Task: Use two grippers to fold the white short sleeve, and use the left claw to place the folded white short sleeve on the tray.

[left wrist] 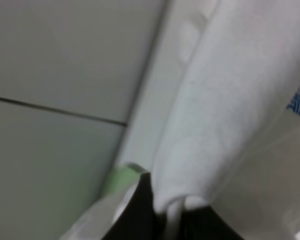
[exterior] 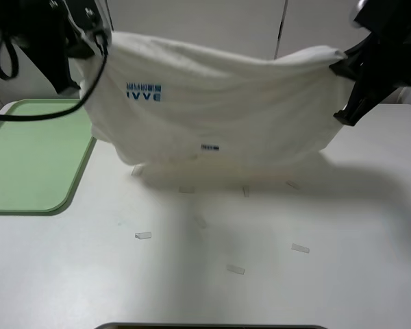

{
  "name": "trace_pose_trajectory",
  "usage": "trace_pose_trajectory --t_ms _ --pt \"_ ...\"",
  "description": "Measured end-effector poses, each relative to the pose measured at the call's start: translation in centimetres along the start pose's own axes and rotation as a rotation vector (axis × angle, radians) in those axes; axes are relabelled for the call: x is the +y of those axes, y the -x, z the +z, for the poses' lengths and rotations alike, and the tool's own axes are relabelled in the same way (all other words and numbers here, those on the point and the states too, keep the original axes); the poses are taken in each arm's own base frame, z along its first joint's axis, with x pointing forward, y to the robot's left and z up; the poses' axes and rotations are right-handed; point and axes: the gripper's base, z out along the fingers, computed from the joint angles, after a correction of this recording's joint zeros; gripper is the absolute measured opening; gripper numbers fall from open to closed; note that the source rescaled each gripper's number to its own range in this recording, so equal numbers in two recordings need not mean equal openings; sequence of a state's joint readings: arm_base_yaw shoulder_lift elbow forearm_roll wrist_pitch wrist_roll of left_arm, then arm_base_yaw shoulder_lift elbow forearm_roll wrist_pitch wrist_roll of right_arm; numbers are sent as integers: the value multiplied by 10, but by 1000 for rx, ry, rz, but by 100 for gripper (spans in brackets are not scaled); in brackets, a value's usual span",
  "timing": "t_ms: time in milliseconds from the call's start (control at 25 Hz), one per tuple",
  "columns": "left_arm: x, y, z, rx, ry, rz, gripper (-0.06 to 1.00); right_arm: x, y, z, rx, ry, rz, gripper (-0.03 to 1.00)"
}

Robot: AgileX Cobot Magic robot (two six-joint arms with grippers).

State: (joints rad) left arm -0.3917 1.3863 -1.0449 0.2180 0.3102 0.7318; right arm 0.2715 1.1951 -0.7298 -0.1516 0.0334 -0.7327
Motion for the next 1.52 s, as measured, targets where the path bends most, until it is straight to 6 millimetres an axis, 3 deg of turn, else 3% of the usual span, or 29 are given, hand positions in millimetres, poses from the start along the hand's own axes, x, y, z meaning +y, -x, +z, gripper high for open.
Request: trace_pose_trajectory --t_ms 80,120,440,560,720,880,960,1040,1080,1120,1160,1200,1280,1320,1440,1520 --pt "8 8 -30 -80 83 2 0 -8 6 -16 -36 -48 -57 3" --pt "8 8 -30 -80 83 2 0 -12 9 -25 -58 -79 -82 3" --pt "15 26 -147 -406 370 99 0 -31 26 -83 -193 -265 -146 3" --pt "17 23 -172 -463 443 100 0 -42 34 -108 -235 -342 -177 3" --pt "17 23 -180 -482 471 121 0 -70 56 -136 -294 -446 -183 3" --pt "18 25 -167 -454 450 136 0 -79 62 -117 -251 -403 -184 3" --pt "20 25 -149 -408 423 139 0 -75 53 -68 -147 -292 -198 3" --pt "27 20 -114 -316 377 132 0 -68 38 -27 -52 -201 -203 3" --pt "29 18 -98 -284 357 131 0 -60 23 5 14 -131 -204 3" --pt "31 15 -82 -251 341 131 0 -57 15 20 40 -105 -202 3" --pt "35 2 -34 -162 282 117 0 -57 15 20 40 -105 -202 3" --pt "36 -4 -16 -128 256 112 0 -51 -1 46 76 -72 -194 3" --pt "30 -15 19 -68 187 105 0 -44 -18 70 106 -42 -183 3" --pt "30 -15 19 -68 187 105 0 -40 -26 81 119 -27 -180 3" --pt "14 -29 70 0 82 132 0 -28 -48 106 154 15 -170 3" --pt "11 -32 80 5 70 151 0 -21 -62 122 164 33 -166 3"
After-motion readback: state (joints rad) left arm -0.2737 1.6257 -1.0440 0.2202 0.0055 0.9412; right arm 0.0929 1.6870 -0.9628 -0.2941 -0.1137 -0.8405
